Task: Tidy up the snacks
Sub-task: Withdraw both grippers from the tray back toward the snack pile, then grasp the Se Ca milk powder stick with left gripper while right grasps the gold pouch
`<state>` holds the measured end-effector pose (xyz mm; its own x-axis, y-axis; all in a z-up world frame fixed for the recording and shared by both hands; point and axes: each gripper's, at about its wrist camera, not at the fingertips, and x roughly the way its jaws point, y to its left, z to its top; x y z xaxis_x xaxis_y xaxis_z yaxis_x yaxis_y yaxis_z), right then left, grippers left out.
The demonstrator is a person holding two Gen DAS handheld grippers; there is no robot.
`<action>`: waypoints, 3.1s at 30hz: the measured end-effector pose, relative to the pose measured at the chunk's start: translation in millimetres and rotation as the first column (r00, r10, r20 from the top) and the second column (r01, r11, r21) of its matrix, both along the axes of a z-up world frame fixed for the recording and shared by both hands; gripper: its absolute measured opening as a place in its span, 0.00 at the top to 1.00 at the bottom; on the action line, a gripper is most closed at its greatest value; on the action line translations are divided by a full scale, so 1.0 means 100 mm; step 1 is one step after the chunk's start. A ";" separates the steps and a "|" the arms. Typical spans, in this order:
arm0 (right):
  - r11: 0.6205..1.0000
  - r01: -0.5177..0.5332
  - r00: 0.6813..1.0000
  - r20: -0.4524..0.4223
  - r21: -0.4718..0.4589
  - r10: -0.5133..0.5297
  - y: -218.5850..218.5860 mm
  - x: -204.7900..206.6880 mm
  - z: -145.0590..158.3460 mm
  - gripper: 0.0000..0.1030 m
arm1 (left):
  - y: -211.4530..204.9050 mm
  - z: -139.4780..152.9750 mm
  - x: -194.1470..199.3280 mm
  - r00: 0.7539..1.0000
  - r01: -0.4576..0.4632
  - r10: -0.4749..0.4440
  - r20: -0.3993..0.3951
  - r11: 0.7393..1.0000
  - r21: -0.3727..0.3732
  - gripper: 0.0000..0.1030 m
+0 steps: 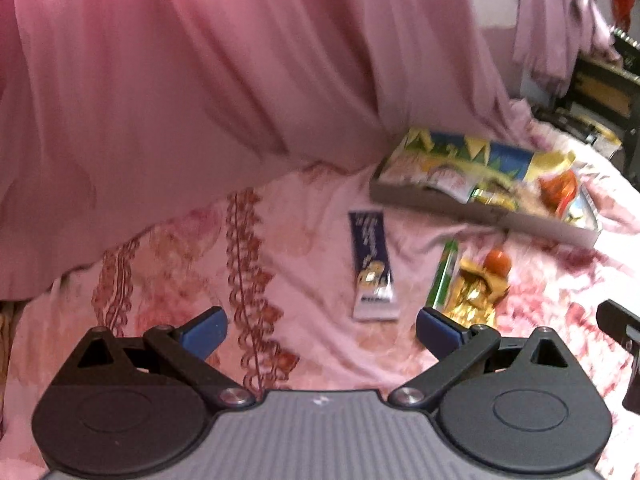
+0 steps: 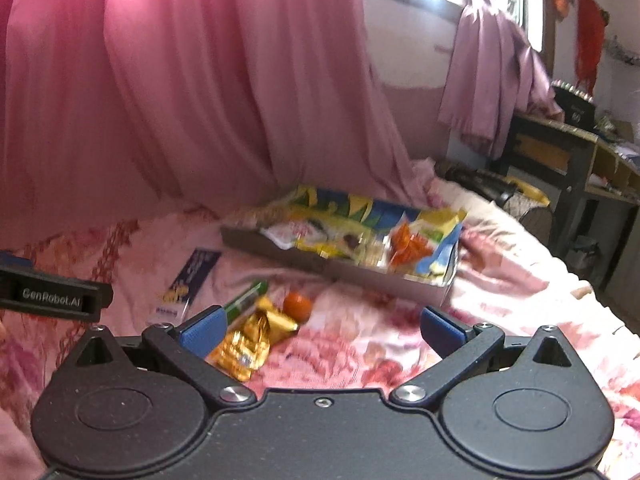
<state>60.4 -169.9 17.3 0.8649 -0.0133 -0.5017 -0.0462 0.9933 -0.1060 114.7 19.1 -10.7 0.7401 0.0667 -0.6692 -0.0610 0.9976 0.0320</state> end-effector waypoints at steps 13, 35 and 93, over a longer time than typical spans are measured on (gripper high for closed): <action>0.997 -0.058 0.986 -0.156 -0.045 0.050 0.14 0.18 -0.27 0.01 | 0.15 -0.30 0.35 0.967 -0.027 0.008 -0.256 0.997 -0.071 0.00; 0.992 0.033 0.950 -0.311 0.124 0.008 0.16 1.10 -0.81 0.01 | -0.01 -0.44 1.19 0.978 0.132 -0.120 -0.173 0.990 0.059 0.00; 0.993 0.087 0.947 -0.316 0.077 -0.059 0.35 1.17 -1.07 0.26 | -0.11 -0.69 1.52 0.944 0.221 -0.216 -0.249 0.975 -0.008 0.35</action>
